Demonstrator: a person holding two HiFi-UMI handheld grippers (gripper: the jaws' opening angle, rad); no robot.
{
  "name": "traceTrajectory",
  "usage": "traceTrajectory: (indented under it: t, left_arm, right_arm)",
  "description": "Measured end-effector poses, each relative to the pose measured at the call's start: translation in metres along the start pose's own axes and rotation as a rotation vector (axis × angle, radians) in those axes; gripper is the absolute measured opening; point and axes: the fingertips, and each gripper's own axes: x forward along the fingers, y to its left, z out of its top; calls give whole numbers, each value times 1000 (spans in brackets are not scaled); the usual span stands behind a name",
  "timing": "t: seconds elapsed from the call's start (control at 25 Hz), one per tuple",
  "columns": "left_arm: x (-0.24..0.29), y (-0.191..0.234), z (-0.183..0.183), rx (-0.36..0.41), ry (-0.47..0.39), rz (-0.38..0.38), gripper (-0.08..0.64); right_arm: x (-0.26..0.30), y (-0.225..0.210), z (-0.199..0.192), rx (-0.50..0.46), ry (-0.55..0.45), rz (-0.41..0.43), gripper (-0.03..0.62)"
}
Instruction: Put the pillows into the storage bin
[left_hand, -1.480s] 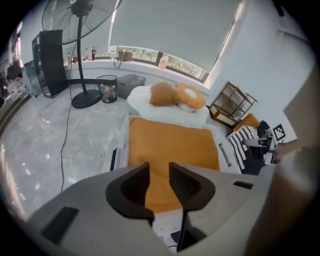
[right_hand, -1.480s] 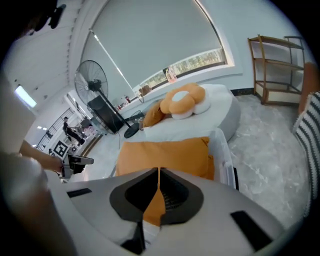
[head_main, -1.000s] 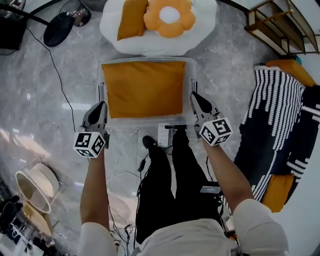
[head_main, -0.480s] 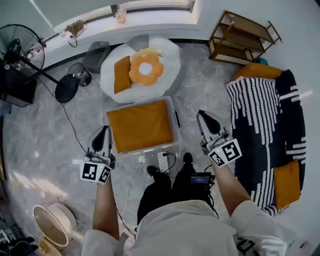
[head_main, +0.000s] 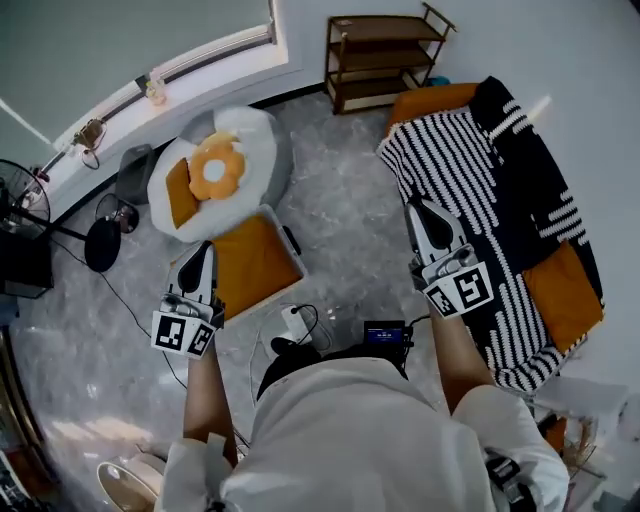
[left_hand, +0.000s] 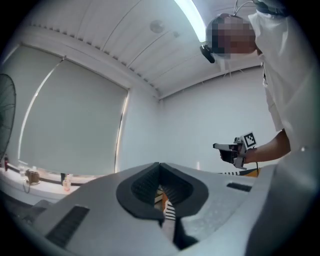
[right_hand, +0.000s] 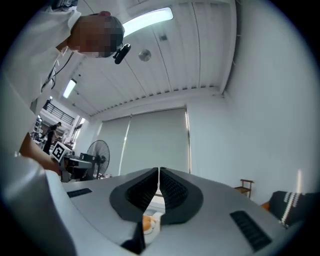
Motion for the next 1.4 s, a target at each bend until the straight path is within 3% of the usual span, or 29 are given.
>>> traceTrajectory:
  t: [0.2,0.52,0.76,1.0,1.2,1.4]
  left_arm:
    - [89,-117,24,-46,-40,-166,8]
    - [218,-298,20,-25,-20,-447,9]
    - [284,-414,8,-16,-2,-613,9]
    - [332,-509,-10,-46,36,-827,9]
    - [384,-572,-42,-128,67,-972,9]
    - [430,-638,-47,-192,68,-1125,9]
  right_arm:
    - [-112,-101,27,-11,-14,-179,32]
    - [-270,-228,47,-81,-15,-439,32]
    - [-386,-270,44,-67,25,-651,32]
    - [-471,-288,30,-25,80,-857,32]
    - [-513,-319,29,-46,113,-1025,32]
    - [-556,-349,34,-44,129,-1207,32]
